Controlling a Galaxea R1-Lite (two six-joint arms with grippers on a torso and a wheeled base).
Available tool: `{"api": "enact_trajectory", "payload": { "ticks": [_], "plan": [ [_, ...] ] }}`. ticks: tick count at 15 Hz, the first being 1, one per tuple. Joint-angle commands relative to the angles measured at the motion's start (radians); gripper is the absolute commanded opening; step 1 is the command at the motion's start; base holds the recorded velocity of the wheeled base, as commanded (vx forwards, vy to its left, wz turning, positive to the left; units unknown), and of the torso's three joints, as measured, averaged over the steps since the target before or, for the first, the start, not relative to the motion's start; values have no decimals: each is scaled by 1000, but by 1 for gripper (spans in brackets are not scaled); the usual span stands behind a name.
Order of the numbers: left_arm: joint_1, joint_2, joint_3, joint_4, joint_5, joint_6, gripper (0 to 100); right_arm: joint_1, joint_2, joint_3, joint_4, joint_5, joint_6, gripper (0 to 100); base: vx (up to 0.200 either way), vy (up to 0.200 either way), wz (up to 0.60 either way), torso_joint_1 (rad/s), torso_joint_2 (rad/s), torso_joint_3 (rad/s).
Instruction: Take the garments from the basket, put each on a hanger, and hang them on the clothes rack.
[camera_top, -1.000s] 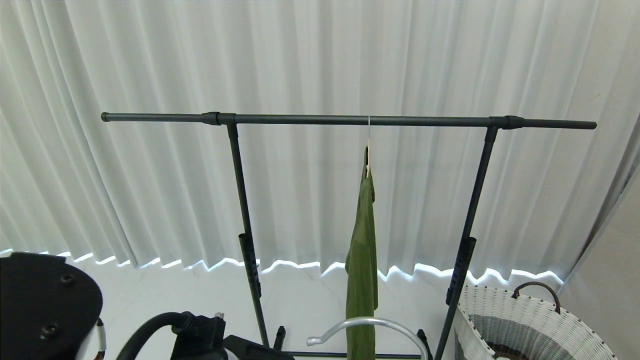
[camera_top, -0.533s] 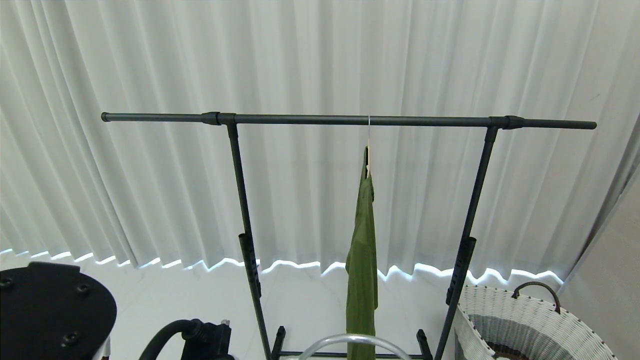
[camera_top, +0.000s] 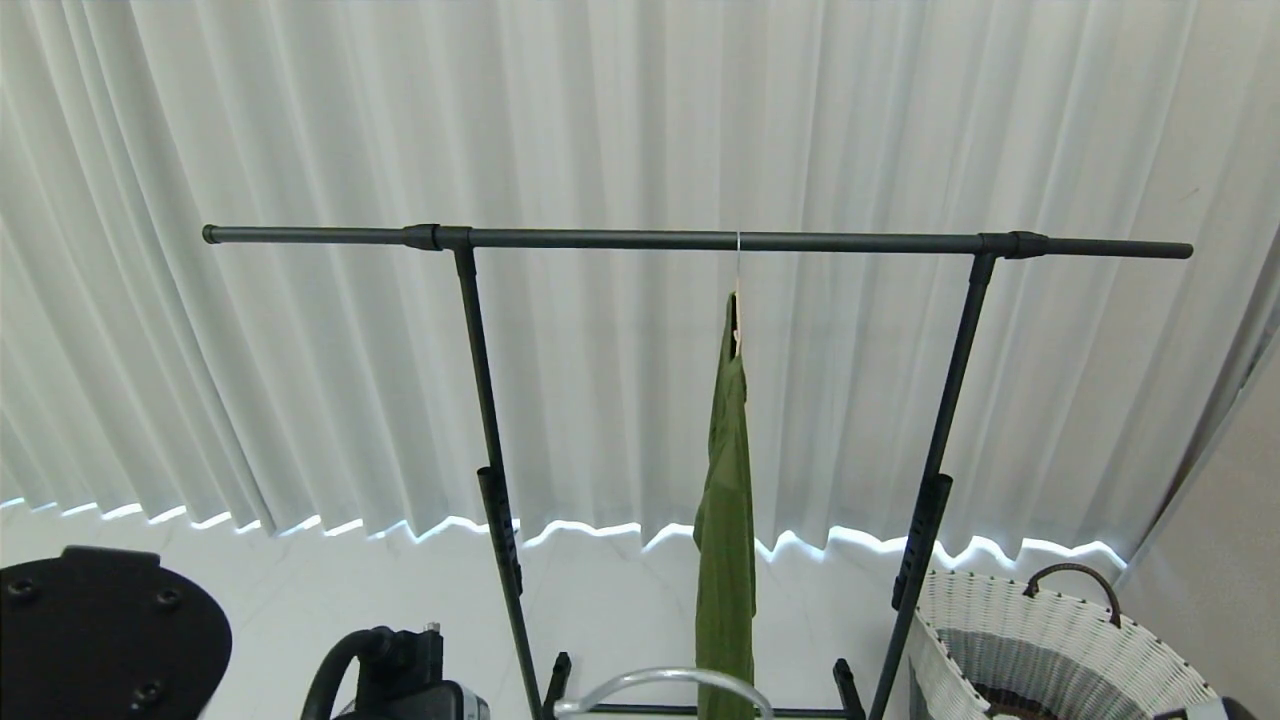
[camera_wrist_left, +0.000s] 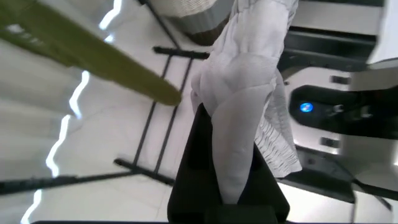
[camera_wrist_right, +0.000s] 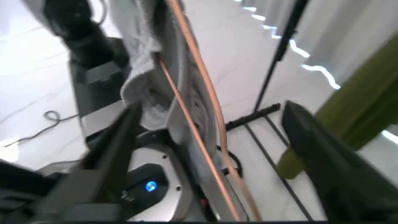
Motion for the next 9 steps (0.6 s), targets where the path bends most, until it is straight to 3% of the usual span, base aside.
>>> {"api": "enact_trajectory", "payload": {
  "ticks": [1, 5, 7, 9],
  "plan": [
    [16, -35, 33, 0, 53, -3, 0, -59, 0, 1, 1, -3, -21, 100, 0, 0, 0, 0, 0, 0],
    [115, -38, 2, -27, 146, -78, 0, -62, 52, -13, 3, 0, -26, 100, 0, 0, 0, 0, 0, 0],
    [123, -35, -62, -69, 186, -187, 0, -64, 118, -62, 0, -5, 5, 100, 0, 0, 0, 0, 0, 0],
    [123, -37, -114, -75, 229, -221, 0, -69, 181, -129, 0, -6, 54, 100, 0, 0, 0, 0, 0, 0]
  ]
}}
